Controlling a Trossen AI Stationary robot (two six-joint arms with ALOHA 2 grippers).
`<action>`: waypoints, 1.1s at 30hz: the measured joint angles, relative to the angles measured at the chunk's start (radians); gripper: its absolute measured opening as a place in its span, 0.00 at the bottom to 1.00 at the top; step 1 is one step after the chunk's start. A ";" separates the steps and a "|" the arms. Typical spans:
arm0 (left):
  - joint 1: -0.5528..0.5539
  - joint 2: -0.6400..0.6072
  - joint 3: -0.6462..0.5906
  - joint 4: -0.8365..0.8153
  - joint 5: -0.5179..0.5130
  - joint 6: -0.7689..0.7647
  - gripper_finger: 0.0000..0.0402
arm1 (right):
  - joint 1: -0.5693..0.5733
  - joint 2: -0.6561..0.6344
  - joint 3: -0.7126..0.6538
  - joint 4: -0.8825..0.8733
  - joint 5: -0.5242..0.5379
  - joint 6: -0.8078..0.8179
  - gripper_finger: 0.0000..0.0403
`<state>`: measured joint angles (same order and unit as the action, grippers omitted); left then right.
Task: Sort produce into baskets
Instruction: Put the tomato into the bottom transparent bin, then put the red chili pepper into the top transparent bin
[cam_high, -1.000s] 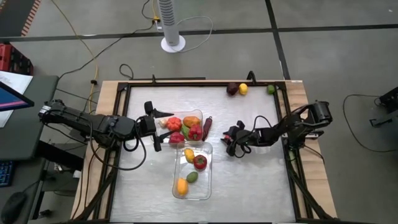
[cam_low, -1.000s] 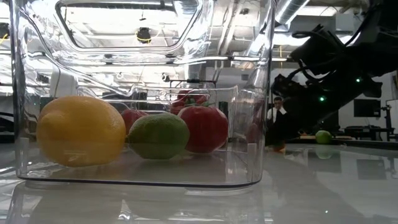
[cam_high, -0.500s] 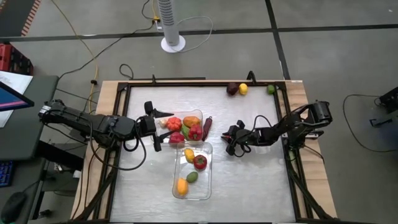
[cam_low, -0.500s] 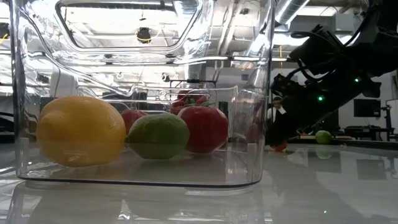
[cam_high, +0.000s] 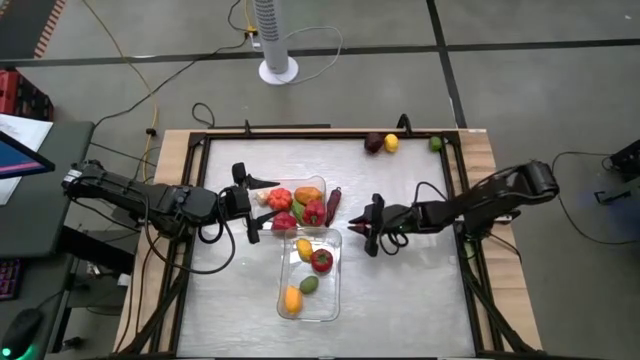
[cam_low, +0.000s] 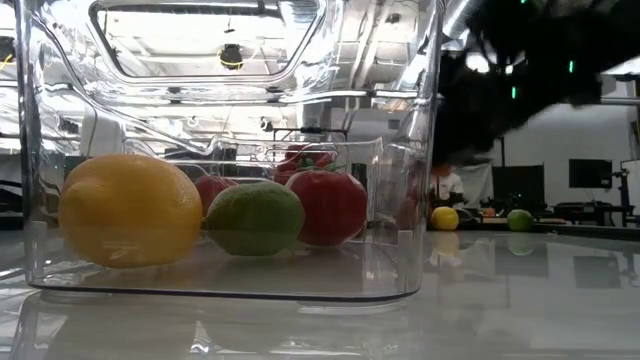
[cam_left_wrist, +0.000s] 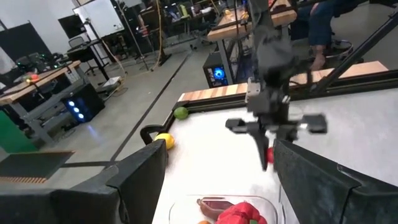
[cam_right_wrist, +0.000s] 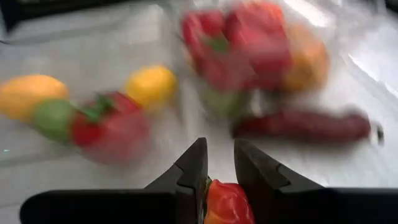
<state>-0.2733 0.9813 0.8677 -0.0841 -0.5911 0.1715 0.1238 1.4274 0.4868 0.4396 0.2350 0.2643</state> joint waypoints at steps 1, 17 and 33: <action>0.000 0.000 0.000 0.000 0.000 0.000 0.70 | 0.012 -0.021 0.024 -0.036 0.002 -0.019 0.25; 0.000 0.000 0.000 0.008 -0.018 0.008 0.70 | 0.164 0.178 0.278 0.204 -0.006 -0.410 0.25; 0.000 0.000 0.000 0.001 -0.019 0.008 0.70 | 0.112 0.326 0.544 -0.164 -0.056 -0.393 0.71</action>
<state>-0.2733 0.9817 0.8677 -0.0833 -0.6098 0.1795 0.2362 1.7533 1.0310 0.2759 0.1788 -0.1290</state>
